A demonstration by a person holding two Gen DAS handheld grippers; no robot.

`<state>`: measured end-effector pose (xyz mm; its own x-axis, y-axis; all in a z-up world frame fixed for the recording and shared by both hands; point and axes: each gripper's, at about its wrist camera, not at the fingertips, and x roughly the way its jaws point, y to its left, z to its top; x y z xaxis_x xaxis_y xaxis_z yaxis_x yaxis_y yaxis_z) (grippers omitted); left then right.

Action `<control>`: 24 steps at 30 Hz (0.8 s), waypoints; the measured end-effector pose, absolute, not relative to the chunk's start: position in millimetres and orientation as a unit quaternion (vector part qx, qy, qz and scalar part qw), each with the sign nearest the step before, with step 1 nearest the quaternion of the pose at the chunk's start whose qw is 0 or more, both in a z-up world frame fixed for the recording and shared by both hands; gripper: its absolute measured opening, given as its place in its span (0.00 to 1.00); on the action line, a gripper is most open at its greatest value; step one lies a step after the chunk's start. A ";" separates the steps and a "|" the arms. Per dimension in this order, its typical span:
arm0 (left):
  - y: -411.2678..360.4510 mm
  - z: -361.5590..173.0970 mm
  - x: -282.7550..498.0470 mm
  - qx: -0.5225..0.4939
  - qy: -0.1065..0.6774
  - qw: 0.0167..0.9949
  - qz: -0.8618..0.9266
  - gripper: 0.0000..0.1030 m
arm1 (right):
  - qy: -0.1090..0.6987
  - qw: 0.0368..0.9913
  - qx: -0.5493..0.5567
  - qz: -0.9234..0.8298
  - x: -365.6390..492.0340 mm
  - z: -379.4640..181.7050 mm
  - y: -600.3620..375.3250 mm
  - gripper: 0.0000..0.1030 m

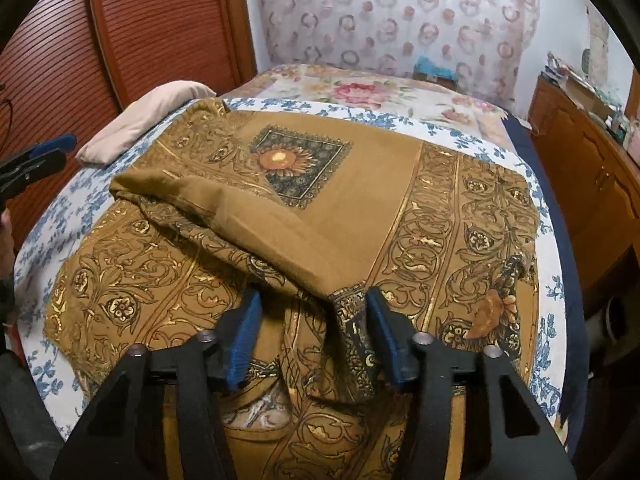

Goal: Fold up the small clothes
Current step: 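Grasp the shirt's folded end with the right tool and fold it over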

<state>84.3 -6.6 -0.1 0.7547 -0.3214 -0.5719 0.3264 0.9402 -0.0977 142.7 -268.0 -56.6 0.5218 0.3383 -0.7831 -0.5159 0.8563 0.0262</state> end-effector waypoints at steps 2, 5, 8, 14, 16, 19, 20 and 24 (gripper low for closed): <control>-6.2 -0.7 82.9 0.002 0.304 0.937 -0.172 0.50 | 0.413 0.867 -0.116 0.254 137.8 -54.3 -264.8 0.13; -4.1 0.2 82.3 -0.005 0.300 0.939 -0.169 0.50 | 0.395 0.873 -0.103 0.266 131.2 -43.6 -265.1 0.07; -1.4 0.1 80.6 -0.009 0.296 0.941 -0.165 0.50 | 0.359 0.885 -0.076 0.287 118.3 -20.5 -270.1 0.06; -0.8 4.9 75.6 -0.016 0.283 0.944 -0.168 0.50 | 0.296 0.905 -0.061 0.298 89.8 30.9 -274.3 0.06; -0.8 7.1 72.9 -0.019 0.277 0.945 -0.171 0.50 | 0.287 0.910 -0.059 0.294 82.9 41.1 -277.5 0.06; -0.7 10.5 70.9 -0.021 0.272 0.946 -0.176 0.50 | 0.282 0.916 -0.056 0.278 74.0 49.6 -290.5 0.06; -1.6 11.7 70.5 -0.021 0.271 0.946 -0.178 0.50 | 0.283 0.919 -0.059 0.267 71.5 50.3 -296.5 0.06; -6.6 13.8 69.1 -0.019 0.269 0.945 -0.183 0.50 | 0.298 0.926 -0.052 0.224 64.3 43.2 -329.1 0.06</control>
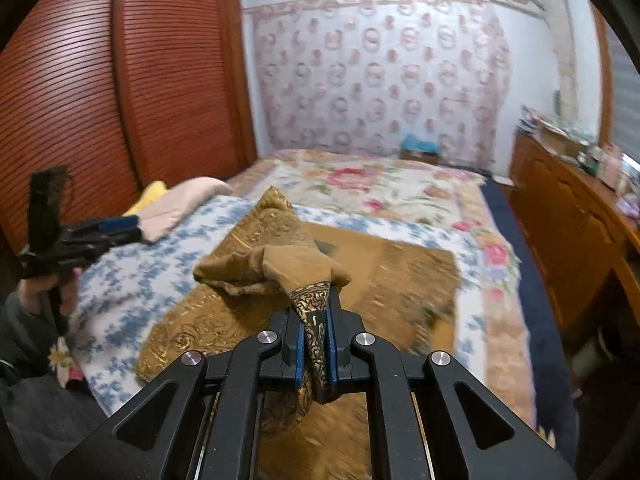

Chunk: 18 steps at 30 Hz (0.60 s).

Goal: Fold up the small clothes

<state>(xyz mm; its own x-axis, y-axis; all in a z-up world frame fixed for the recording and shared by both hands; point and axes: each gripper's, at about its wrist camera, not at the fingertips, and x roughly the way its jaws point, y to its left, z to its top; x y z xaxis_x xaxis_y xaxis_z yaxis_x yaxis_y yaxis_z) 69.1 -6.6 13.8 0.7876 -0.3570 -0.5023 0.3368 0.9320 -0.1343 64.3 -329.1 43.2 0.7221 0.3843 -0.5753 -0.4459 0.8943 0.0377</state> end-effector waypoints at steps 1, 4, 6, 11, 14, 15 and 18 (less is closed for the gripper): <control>-7.8 14.2 69.3 -0.018 0.269 0.945 -0.184 0.50 | 0.308 0.926 -0.050 0.214 64.4 37.6 -336.7 0.06; -12.9 13.9 69.5 -0.012 0.271 0.944 -0.187 0.50 | 0.340 0.920 -0.053 0.186 63.5 13.8 -354.0 0.06; -16.3 13.5 69.6 -0.009 0.272 0.944 -0.188 0.50 | 0.360 0.915 -0.050 0.175 63.4 -2.9 -362.1 0.06; -24.7 12.5 71.0 -0.002 0.280 0.941 -0.189 0.50 | 0.374 0.914 -0.050 0.148 58.1 -14.1 -376.1 0.25; -26.6 10.7 72.2 0.001 0.282 0.941 -0.189 0.50 | 0.367 0.917 -0.056 0.148 54.3 -5.2 -377.9 0.42; -27.3 9.9 72.3 0.001 0.284 0.940 -0.189 0.50 | 0.363 0.918 -0.059 0.148 53.7 -1.6 -377.7 0.45; -28.1 8.3 73.3 0.002 0.286 0.939 -0.189 0.50 | 0.349 0.921 -0.069 0.159 54.2 9.3 -369.1 0.47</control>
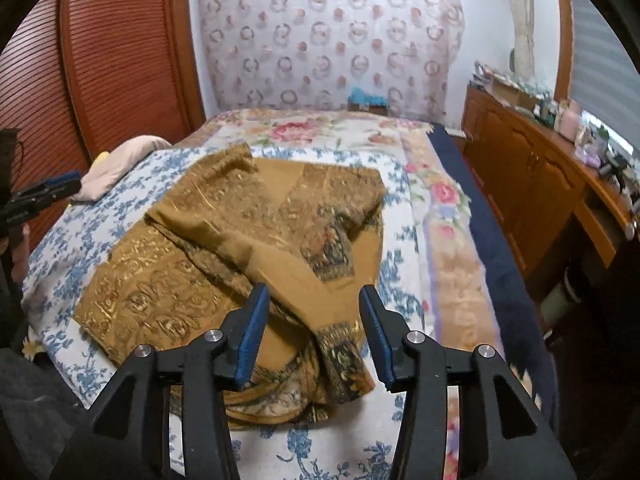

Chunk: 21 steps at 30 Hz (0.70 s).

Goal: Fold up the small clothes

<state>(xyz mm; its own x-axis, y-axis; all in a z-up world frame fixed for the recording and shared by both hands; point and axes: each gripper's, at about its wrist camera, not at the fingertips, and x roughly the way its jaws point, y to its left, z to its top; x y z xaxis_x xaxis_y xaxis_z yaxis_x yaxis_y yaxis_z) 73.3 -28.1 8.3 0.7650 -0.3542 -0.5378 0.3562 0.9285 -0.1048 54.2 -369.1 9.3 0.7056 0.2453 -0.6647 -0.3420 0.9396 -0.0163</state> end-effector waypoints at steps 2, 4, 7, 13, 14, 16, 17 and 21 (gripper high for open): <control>-29.2 8.7 73.4 0.003 0.286 0.939 -0.189 0.50 | 0.342 0.922 -0.073 0.167 57.7 12.9 -361.5 0.47; -30.3 8.4 72.8 0.006 0.286 0.939 -0.190 0.50 | 0.339 0.921 -0.077 0.178 62.7 14.2 -352.2 0.47; -30.9 8.3 72.5 0.006 0.286 0.939 -0.190 0.50 | 0.335 0.918 -0.087 0.193 72.5 14.5 -334.6 0.47; -31.4 8.4 72.4 0.006 0.287 0.939 -0.188 0.50 | 0.343 0.905 -0.105 0.229 99.3 8.9 -297.8 0.48; -31.5 8.3 72.5 0.006 0.287 0.939 -0.188 0.50 | 0.346 0.902 -0.109 0.235 104.0 7.0 -290.7 0.48; -30.8 6.8 72.2 0.005 0.288 0.939 -0.187 0.50 | 0.354 0.893 -0.119 0.250 113.5 2.3 -275.3 0.48; -30.3 6.4 72.0 0.005 0.288 0.939 -0.186 0.50 | 0.358 0.889 -0.121 0.258 116.7 0.4 -268.9 0.48; -26.9 1.7 70.4 0.004 0.290 0.939 -0.185 0.50 | 0.374 0.876 -0.134 0.273 129.2 -10.8 -246.9 0.49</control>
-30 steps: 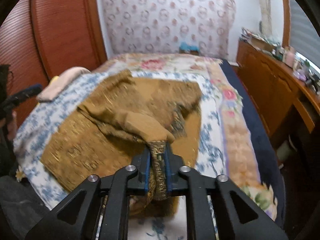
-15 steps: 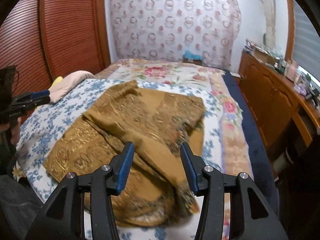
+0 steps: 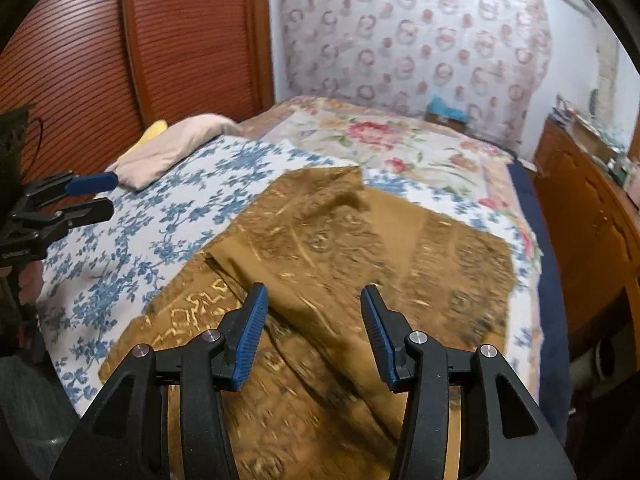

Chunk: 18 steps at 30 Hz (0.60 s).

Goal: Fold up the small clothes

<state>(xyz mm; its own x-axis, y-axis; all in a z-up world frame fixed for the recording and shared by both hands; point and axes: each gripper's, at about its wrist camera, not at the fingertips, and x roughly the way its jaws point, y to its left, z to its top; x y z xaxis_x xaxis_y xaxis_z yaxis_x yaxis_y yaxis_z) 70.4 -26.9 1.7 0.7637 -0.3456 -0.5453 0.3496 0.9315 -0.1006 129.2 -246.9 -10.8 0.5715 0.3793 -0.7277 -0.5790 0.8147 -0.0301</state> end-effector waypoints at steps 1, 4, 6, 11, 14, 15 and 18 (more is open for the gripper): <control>-26.0 1.0 69.9 0.003 0.290 0.939 -0.185 0.50 | 0.376 0.873 -0.138 0.276 131.1 -13.3 -241.6 0.50; -23.1 -0.6 70.1 0.000 0.292 0.938 -0.184 0.50 | 0.385 0.864 -0.151 0.287 134.7 -21.7 -226.8 0.50; -21.8 -2.0 69.8 -0.001 0.293 0.938 -0.186 0.50 | 0.392 0.858 -0.157 0.294 138.2 -26.9 -216.9 0.50; -21.5 -5.2 70.9 -0.001 0.298 0.936 -0.187 0.50 | 0.414 0.839 -0.169 0.309 146.8 -40.5 -198.9 0.51; -22.5 -6.8 69.6 0.000 0.300 0.935 -0.188 0.50 | 0.424 0.831 -0.175 0.316 148.9 -48.2 -191.1 0.51; -21.9 -7.2 69.0 0.000 0.301 0.935 -0.188 0.50 | 0.426 0.829 -0.177 0.317 148.8 -49.8 -189.4 0.51; -22.4 -8.0 68.7 -0.002 0.302 0.934 -0.189 0.50 | 0.427 0.825 -0.181 0.324 147.1 -52.9 -185.2 0.51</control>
<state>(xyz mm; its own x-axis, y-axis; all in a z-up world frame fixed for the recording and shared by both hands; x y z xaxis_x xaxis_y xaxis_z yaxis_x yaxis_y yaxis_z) 68.7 -22.4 -8.0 0.7459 -0.3534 -0.5646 0.3512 0.9289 -0.1174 147.1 -185.2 -52.9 0.4251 0.3795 -0.8217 -0.6883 0.7251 -0.0212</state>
